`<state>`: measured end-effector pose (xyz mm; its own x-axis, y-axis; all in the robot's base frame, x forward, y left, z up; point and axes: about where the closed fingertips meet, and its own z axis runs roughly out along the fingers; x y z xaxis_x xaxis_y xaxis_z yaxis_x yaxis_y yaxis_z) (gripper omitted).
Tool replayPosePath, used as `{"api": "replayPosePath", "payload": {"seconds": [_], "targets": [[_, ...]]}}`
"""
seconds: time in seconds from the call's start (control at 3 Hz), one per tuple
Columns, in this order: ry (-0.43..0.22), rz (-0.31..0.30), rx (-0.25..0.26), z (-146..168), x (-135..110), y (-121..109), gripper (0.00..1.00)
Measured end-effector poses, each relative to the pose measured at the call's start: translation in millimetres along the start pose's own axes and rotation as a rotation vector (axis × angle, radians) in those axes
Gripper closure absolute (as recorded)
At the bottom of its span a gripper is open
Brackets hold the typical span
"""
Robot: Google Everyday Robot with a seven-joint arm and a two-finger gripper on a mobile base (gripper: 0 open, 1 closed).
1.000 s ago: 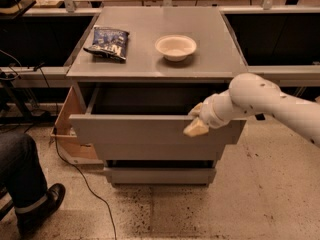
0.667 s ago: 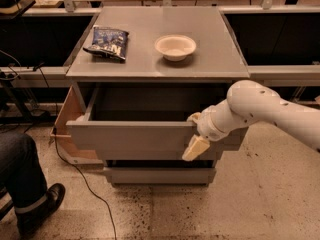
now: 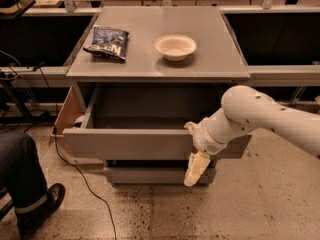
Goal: Open top drawer
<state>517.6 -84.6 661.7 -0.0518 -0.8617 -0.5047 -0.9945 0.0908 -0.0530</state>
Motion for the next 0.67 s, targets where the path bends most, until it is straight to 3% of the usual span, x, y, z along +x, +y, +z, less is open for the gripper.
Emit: {"api": "replayPosePath", "payload": {"seconds": [0.33, 0.67], "targets": [[0.015, -0.026, -0.034, -4.0, -4.9, 13.2, 0.14], [0.033, -0.053, -0.037, -16.2, -10.7, 19.6, 0.38]]}}
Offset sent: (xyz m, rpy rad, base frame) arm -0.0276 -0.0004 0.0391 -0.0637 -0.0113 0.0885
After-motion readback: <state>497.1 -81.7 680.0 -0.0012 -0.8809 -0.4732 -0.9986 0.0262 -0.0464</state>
